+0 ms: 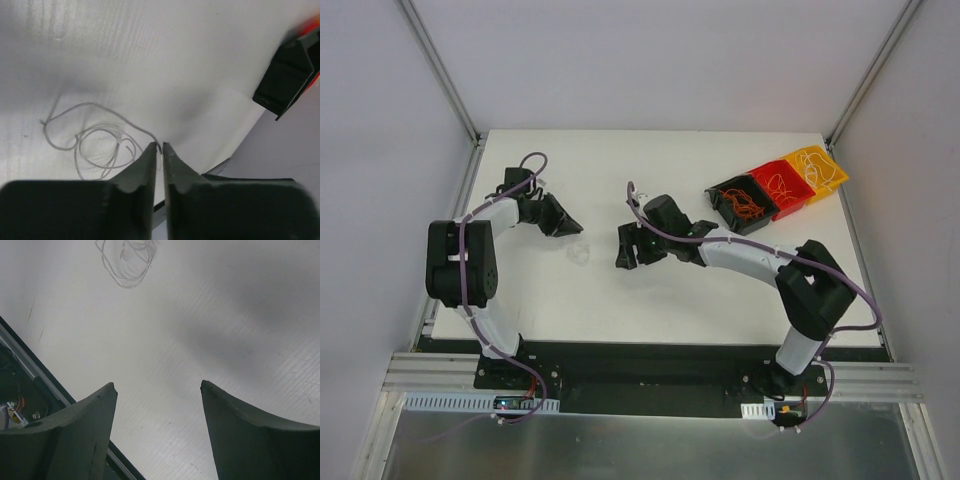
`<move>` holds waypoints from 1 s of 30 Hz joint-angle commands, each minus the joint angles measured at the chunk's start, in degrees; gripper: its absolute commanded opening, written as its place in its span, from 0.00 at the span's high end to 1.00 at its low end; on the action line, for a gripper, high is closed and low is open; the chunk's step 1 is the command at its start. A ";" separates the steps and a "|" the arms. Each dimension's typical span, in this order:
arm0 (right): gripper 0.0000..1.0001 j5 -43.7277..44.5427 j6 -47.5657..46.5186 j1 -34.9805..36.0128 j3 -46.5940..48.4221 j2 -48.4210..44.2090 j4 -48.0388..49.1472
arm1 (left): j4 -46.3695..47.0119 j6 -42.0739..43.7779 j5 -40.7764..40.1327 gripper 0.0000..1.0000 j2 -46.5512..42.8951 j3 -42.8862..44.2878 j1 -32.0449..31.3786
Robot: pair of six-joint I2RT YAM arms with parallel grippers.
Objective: Untangle the cables
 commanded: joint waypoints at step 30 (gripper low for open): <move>0.24 -13.42 15.97 -7.47 -9.39 -7.47 25.27 | 20.74 14.47 20.02 1.00 -33.48 -1.09 -14.07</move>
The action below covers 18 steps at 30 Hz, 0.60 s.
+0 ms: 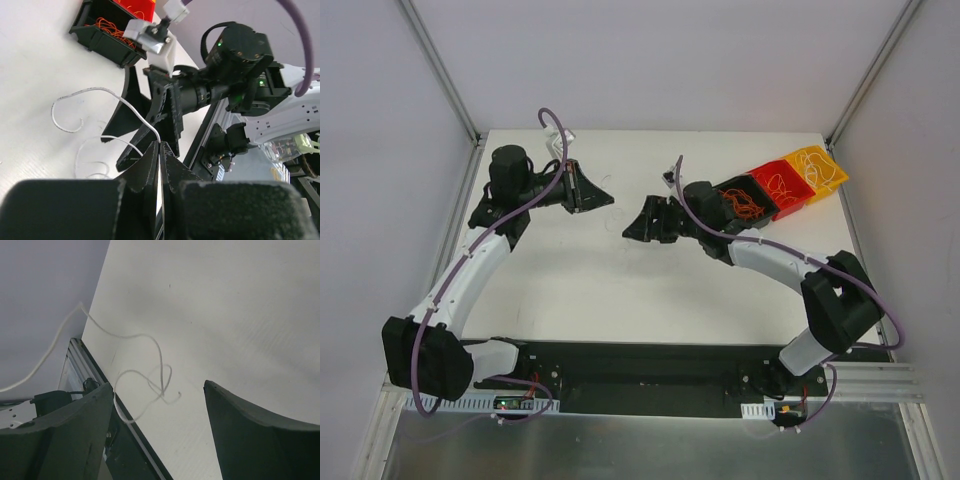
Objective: Untangle the cables
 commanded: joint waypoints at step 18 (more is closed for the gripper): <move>0.41 10.20 -1.23 4.10 0.94 3.91 11.49 | 14.03 -4.43 8.74 1.00 -6.42 -3.09 -1.48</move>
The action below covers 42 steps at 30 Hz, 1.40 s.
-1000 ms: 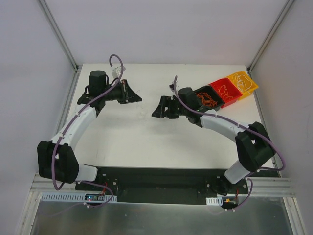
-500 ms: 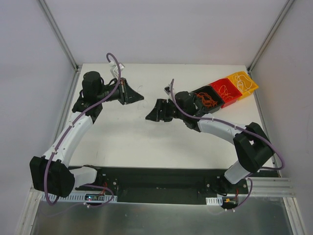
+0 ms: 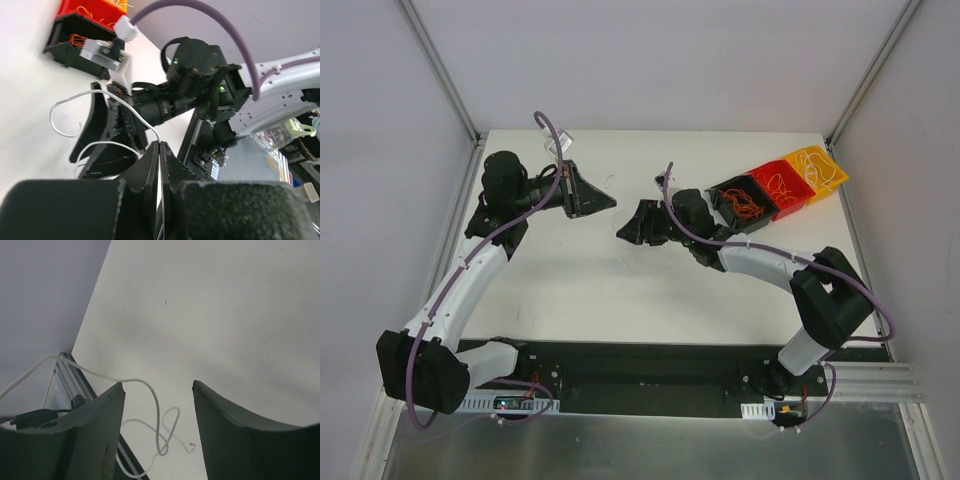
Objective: Untangle the cables
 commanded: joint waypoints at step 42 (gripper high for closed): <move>0.39 12.97 -6.28 -12.54 -21.84 -12.96 -9.58 | -9.98 -12.92 -8.98 1.00 -1.07 35.24 -1.80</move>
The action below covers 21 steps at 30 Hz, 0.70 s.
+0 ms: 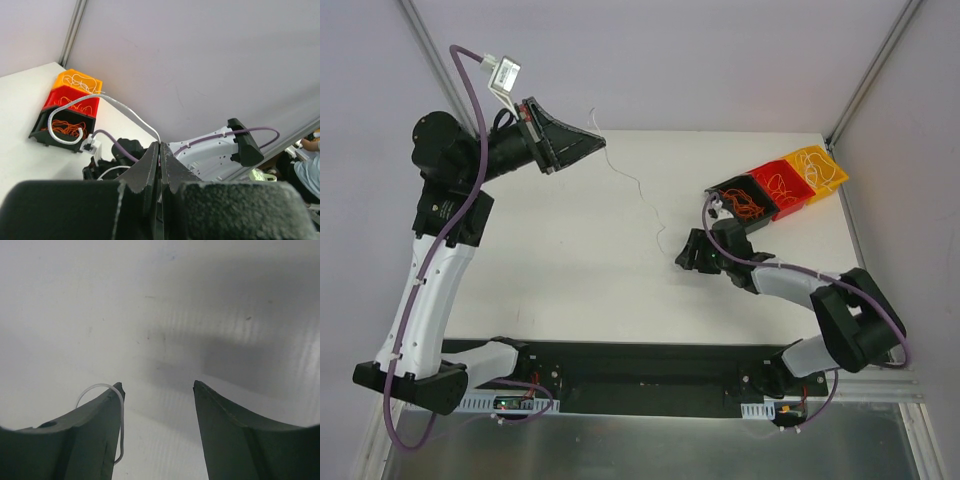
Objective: Untangle the cables
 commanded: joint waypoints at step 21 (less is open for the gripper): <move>0.22 -0.04 -5.92 -11.75 -5.67 -27.24 -12.90 | -18.48 12.47 -4.09 1.00 8.54 -2.87 -3.20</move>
